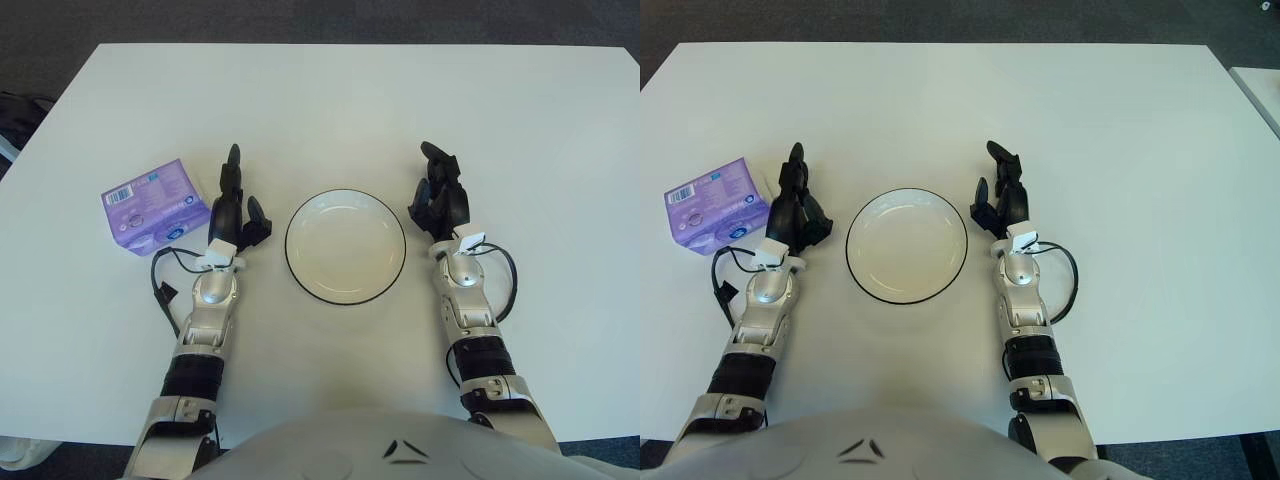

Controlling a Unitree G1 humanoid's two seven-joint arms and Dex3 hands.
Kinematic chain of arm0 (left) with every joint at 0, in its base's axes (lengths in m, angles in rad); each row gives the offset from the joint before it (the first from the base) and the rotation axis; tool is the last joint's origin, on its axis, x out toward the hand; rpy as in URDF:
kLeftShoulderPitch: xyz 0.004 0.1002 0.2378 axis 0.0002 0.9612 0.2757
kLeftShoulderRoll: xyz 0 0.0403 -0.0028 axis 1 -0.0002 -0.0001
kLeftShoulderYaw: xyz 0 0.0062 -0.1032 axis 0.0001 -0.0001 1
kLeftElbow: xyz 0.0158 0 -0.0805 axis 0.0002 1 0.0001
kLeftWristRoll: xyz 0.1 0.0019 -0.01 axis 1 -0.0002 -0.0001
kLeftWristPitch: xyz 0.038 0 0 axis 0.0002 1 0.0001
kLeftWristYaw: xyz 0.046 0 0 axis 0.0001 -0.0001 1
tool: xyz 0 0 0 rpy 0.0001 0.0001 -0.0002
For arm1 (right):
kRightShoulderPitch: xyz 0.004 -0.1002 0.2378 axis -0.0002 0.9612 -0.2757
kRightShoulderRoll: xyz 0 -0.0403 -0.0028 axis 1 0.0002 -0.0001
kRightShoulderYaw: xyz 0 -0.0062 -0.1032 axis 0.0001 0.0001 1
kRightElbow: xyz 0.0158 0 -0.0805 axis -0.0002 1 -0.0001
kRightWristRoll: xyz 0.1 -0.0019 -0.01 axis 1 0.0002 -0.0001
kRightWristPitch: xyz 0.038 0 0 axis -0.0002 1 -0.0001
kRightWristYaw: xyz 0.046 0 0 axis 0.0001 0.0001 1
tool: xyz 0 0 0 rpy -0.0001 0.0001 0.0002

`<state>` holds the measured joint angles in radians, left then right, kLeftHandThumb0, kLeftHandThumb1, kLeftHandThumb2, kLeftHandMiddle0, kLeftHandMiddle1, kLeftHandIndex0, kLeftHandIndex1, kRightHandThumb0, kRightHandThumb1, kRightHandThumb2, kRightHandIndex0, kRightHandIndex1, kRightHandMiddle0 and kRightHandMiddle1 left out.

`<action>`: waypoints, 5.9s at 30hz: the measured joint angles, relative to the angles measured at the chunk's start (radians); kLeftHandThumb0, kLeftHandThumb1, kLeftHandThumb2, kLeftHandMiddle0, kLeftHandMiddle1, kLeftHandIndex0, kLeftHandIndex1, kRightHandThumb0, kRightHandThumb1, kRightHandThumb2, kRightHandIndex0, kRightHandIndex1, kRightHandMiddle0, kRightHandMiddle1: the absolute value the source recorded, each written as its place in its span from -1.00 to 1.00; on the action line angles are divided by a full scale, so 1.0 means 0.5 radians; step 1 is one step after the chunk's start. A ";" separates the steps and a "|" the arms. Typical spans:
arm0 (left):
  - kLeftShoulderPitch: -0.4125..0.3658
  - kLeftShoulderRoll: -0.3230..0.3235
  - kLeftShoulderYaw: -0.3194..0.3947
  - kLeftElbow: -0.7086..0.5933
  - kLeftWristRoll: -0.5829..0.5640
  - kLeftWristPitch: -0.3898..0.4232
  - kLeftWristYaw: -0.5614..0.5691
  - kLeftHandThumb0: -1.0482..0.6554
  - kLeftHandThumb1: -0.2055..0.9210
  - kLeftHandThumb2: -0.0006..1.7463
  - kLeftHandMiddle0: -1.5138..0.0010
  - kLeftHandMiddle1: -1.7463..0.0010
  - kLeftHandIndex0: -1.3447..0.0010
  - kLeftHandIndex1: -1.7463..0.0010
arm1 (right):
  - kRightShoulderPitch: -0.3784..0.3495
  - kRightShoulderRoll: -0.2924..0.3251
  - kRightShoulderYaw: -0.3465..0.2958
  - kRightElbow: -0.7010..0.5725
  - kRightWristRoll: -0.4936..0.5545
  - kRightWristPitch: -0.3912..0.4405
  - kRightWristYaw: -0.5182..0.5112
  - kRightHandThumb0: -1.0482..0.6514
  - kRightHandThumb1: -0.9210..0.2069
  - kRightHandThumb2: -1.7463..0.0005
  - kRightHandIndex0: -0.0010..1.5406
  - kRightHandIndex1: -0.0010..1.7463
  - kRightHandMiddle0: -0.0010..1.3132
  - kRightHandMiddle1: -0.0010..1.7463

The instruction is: Put the tissue paper into the plate.

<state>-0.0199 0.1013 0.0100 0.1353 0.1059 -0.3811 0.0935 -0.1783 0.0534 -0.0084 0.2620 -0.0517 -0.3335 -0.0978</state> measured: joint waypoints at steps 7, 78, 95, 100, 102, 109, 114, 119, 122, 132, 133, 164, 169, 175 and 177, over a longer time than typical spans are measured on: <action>0.140 0.008 -0.031 -0.236 -0.003 0.123 -0.071 -0.65 1.00 0.25 0.95 1.00 1.00 0.89 | 0.001 0.000 -0.001 0.005 0.001 0.000 -0.002 -0.53 -1.00 -0.02 -0.70 -1.00 -1.00 -0.27; 0.424 1.031 0.905 -1.439 1.006 0.383 -0.620 -0.68 1.00 0.00 1.00 1.00 1.00 1.00 | -0.136 0.055 0.022 0.268 -0.002 -0.096 -0.010 -0.58 -1.00 0.00 -0.67 -0.99 -1.00 -0.26; 0.322 1.668 1.209 -1.243 1.240 0.466 -0.997 -0.91 1.00 -0.05 1.00 1.00 1.00 1.00 | -0.167 0.083 0.030 0.302 -0.003 -0.139 -0.012 -0.56 -1.00 0.00 -0.68 -0.99 -1.00 -0.23; 0.369 1.763 1.231 -1.196 1.244 0.467 -1.143 -0.99 1.00 -0.13 1.00 1.00 1.00 1.00 | -0.167 0.085 0.028 0.310 -0.004 -0.139 -0.017 -0.56 -1.00 0.00 -0.68 -0.99 -1.00 -0.22; 0.380 1.768 1.222 -1.205 1.242 0.467 -1.198 -0.99 1.00 -0.15 1.00 1.00 1.00 1.00 | -0.167 0.085 0.027 0.311 -0.004 -0.139 -0.018 -0.56 -1.00 0.00 -0.68 -0.99 -1.00 -0.22; 0.323 1.847 1.127 -1.259 1.216 0.621 -1.514 -1.00 1.00 -0.23 1.00 1.00 1.00 1.00 | -0.174 0.085 0.024 0.316 -0.003 -0.144 -0.018 -0.56 -1.00 -0.01 -0.69 -1.00 -1.00 -0.23; 0.178 1.980 0.965 -1.275 1.238 0.778 -1.756 -1.00 1.00 -0.24 1.00 1.00 1.00 1.00 | -0.182 0.084 0.021 0.330 0.000 -0.155 -0.012 -0.55 -1.00 -0.01 -0.69 -1.00 -1.00 -0.25; 0.070 2.108 0.818 -1.268 1.224 0.821 -1.933 -1.00 1.00 -0.20 1.00 1.00 1.00 1.00 | -0.194 0.084 0.015 0.345 0.004 -0.172 -0.001 -0.54 -1.00 -0.01 -0.70 -1.00 -1.00 -0.27; 0.016 2.152 0.738 -1.252 1.193 0.831 -2.008 -1.00 1.00 -0.16 1.00 1.00 1.00 1.00 | -0.200 0.084 0.011 0.355 0.008 -0.181 0.007 -0.53 -1.00 -0.01 -0.70 -1.00 -1.00 -0.28; -0.185 2.240 0.455 -1.119 0.997 0.813 -2.191 -1.00 1.00 -0.02 1.00 1.00 1.00 1.00 | -0.221 0.081 -0.007 0.385 0.021 -0.195 0.030 -0.50 -1.00 0.00 -0.73 -1.00 -1.00 -0.30; -0.205 2.247 0.429 -1.110 0.982 0.811 -2.206 -1.00 1.00 -0.01 1.00 1.00 1.00 1.00 | -0.224 0.081 -0.009 0.387 0.023 -0.196 0.031 -0.49 -1.00 0.00 -0.73 -1.00 -1.00 -0.30; -0.510 2.261 0.105 -0.995 0.861 0.911 -2.403 -1.00 1.00 -0.03 1.00 1.00 1.00 1.00 | -0.231 0.078 -0.027 0.398 0.047 -0.213 0.024 -0.49 -1.00 0.02 -0.73 -1.00 -1.00 -0.30; -0.532 2.260 0.058 -0.995 0.872 0.945 -2.407 -1.00 1.00 -0.04 1.00 1.00 1.00 1.00 | -0.231 0.077 -0.028 0.401 0.052 -0.226 0.025 -0.49 -1.00 0.02 -0.73 -1.00 -1.00 -0.30; -0.534 2.240 0.042 -1.007 0.930 0.997 -2.369 -1.00 1.00 -0.05 1.00 1.00 1.00 1.00 | -0.232 0.076 -0.032 0.410 0.054 -0.240 0.027 -0.51 -1.00 0.03 -0.71 -0.99 -1.00 -0.29; -0.534 2.231 0.042 -1.015 0.950 1.016 -2.349 -1.00 1.00 -0.05 1.00 1.00 1.00 1.00 | -0.233 0.075 -0.033 0.412 0.054 -0.241 0.027 -0.51 -1.00 0.03 -0.71 -0.99 -1.00 -0.29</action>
<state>-0.2869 1.2166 0.0311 -0.3721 0.5809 0.1267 -1.0809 -0.2949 0.0910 -0.0249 0.4680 -0.0246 -0.4539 -0.0841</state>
